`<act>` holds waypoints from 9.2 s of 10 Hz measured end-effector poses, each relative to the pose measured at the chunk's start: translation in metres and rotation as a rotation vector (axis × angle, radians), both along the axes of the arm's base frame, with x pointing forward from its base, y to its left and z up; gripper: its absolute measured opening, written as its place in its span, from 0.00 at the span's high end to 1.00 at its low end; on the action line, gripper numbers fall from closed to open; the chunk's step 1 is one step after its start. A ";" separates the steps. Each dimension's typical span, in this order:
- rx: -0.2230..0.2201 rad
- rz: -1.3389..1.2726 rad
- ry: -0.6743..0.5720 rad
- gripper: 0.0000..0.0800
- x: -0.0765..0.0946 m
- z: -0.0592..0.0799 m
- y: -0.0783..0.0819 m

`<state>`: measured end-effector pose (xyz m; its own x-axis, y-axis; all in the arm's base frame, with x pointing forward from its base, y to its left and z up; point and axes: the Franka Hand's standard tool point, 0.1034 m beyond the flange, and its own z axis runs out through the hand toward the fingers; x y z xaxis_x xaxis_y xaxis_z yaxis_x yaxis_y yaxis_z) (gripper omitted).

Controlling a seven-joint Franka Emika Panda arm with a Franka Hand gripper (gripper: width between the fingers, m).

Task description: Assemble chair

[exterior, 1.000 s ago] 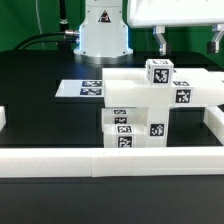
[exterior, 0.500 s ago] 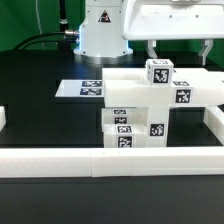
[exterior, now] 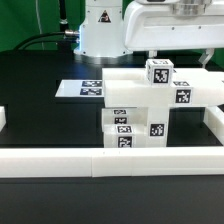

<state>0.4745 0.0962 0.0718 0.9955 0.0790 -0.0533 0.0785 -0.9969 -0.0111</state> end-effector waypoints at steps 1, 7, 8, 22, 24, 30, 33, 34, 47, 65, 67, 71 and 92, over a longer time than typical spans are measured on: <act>-0.007 0.000 -0.004 0.19 -0.003 -0.006 -0.002; -0.013 0.001 -0.010 0.19 -0.001 -0.008 -0.006; -0.017 0.007 -0.015 0.19 -0.002 -0.013 -0.005; -0.054 0.185 -0.040 0.19 -0.032 -0.051 -0.001; -0.065 0.189 -0.040 0.19 -0.034 -0.060 -0.004; -0.069 0.185 -0.034 0.42 -0.036 -0.064 -0.005; -0.069 0.185 -0.034 0.65 -0.036 -0.064 -0.005; -0.069 0.185 -0.034 0.65 -0.036 -0.064 -0.005; 0.006 0.240 0.022 0.65 0.033 0.062 -0.060; -0.046 0.276 -0.084 0.65 0.069 0.052 -0.061; -0.044 0.269 -0.083 0.65 0.067 0.052 -0.063; -0.040 0.249 -0.073 0.65 0.062 0.051 -0.063; -0.057 -0.199 -0.115 0.65 0.069 0.043 -0.066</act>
Offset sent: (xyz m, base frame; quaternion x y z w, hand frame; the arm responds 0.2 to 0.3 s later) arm 0.0000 0.0000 0.0000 0.0000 0.0000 0.0000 1.0000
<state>0.5430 0.0303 0.1150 0.9909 -0.1198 0.0622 -0.1225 -0.9915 0.0429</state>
